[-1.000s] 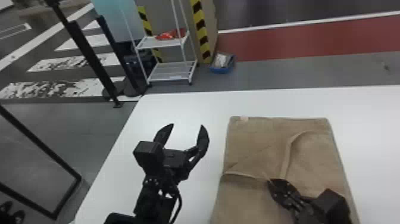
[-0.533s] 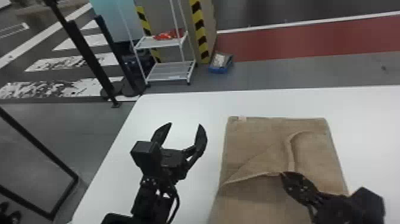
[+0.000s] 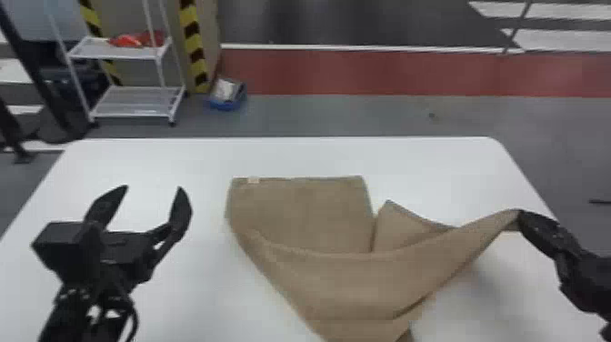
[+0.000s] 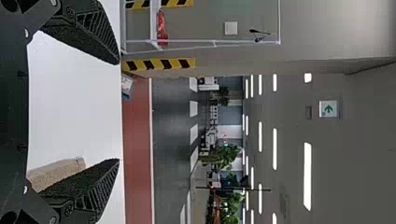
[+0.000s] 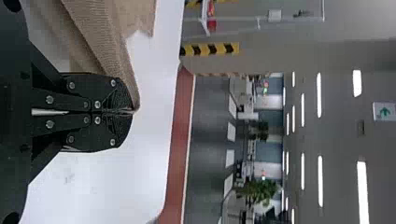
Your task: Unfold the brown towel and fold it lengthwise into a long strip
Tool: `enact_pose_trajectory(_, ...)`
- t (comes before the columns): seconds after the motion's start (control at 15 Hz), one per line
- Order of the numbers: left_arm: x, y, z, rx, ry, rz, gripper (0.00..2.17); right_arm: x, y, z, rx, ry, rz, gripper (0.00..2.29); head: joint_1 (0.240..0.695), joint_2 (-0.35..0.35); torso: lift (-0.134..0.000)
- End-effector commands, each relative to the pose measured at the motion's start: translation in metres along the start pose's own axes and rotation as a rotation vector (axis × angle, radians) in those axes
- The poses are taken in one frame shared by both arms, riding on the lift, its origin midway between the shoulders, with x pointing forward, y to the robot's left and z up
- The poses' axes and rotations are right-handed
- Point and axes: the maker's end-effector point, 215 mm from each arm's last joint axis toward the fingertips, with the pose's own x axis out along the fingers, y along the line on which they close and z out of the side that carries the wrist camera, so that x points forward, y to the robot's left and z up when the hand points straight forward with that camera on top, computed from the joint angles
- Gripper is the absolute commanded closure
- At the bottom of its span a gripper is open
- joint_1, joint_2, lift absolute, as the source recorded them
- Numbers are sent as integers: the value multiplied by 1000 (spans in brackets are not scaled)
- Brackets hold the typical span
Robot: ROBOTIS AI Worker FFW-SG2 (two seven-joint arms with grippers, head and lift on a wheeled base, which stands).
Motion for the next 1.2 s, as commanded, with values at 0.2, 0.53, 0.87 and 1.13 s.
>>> enact_pose_trajectory(0.2, 9, -29, -7, 21, 16, -48, 147, -1, -124, 18, 158, 22, -228, 1362, 695, -295, -114)
enact_pose_trajectory(0.53, 25, -77, -22, 21, 50, -152, 140, 32, -54, 15, 148, 13, -94, 1362, 695, -342, -114)
enact_pose_trajectory(0.87, 48, -122, -56, 6, 147, -272, 161, 81, 60, 5, 90, 47, 106, 1362, 695, -280, -114)
enact_pose_trajectory(1.13, 59, -138, -101, 38, 250, -302, 218, 94, 118, 2, 53, 58, 204, 1362, 695, -213, -114)
